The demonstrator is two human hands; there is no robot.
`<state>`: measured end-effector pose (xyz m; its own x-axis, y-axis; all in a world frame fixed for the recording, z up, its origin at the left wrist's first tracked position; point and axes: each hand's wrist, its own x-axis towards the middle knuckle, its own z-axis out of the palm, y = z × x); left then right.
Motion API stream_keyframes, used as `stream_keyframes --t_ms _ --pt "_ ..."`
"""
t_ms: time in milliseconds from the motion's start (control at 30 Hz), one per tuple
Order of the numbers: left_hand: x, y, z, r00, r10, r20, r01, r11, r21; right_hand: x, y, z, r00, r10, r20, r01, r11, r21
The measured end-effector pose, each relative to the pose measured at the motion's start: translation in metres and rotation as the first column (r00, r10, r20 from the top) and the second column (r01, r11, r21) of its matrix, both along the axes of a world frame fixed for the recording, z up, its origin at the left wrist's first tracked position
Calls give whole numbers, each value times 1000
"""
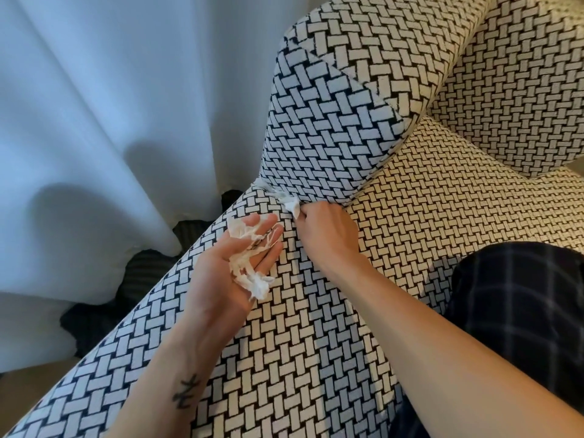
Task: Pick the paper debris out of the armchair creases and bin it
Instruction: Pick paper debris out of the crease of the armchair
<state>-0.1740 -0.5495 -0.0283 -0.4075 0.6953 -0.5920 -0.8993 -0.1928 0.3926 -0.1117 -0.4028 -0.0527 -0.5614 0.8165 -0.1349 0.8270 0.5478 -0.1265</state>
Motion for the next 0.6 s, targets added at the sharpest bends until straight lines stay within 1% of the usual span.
stream_keyframes --t_ms 133,233,300,433,600 --pt "1 1 0 1000 -2 -3 2 1000 -12 -6 2 14 989 67 130 -58 996 -75" --pt "2 1 0 1000 -2 0 2 1000 -14 -10 3 22 981 113 156 -95 989 -117" --pt "2 1 0 1000 2 4 -2 1000 -9 -10 3 19 988 96 118 -82 990 -117" --pt "2 1 0 1000 4 12 -4 1000 -11 2 2 1 1000 17 -8 -18 997 -81" --pt "2 -1 -1 1000 -6 6 6 1000 -19 12 -2 -5 971 -79 -227 52 991 -125"
